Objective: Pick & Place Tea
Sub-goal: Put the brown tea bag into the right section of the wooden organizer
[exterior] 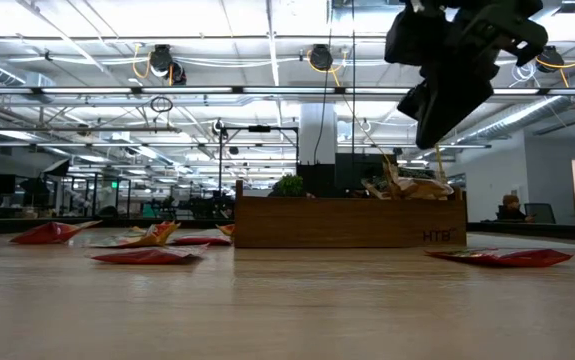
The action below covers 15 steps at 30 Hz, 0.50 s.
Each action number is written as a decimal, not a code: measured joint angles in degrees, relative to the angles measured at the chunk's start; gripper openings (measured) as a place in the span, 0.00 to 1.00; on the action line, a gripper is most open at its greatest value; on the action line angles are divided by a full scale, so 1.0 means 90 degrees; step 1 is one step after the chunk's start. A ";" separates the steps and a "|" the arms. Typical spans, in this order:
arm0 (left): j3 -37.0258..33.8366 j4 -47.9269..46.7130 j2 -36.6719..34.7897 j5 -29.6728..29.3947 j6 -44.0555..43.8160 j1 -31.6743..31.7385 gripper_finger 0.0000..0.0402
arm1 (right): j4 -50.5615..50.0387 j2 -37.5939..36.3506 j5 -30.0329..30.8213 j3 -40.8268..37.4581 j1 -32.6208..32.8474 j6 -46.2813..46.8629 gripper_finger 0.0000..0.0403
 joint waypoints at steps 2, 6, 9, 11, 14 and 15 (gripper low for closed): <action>0.0000 -0.0002 0.0000 0.0000 -0.0002 0.0000 0.42 | 0.0084 0.0163 -0.0075 0.0000 0.0000 0.0034 0.01; 0.0000 -0.0005 0.0000 0.0001 -0.0015 0.0000 0.42 | 0.0074 0.0284 -0.0076 0.0000 0.0000 0.0093 0.00; 0.0000 -0.0008 0.0000 0.0005 -0.0015 0.0000 0.42 | 0.0014 0.0300 -0.0125 0.0000 0.0000 0.0093 0.00; 0.0000 -0.0007 0.0000 0.0005 -0.0013 0.0000 0.42 | 0.0088 0.0431 -0.0272 0.0000 0.0000 0.0097 0.00; 0.0000 -0.0008 0.0000 0.0008 -0.0013 0.0000 0.42 | -0.0027 0.0649 -0.0398 -0.0002 0.0050 0.0073 0.00; 0.0000 -0.0008 0.0000 0.0010 -0.0014 0.0000 0.42 | 0.0003 0.0699 -0.0392 -0.0002 0.0066 0.0054 0.00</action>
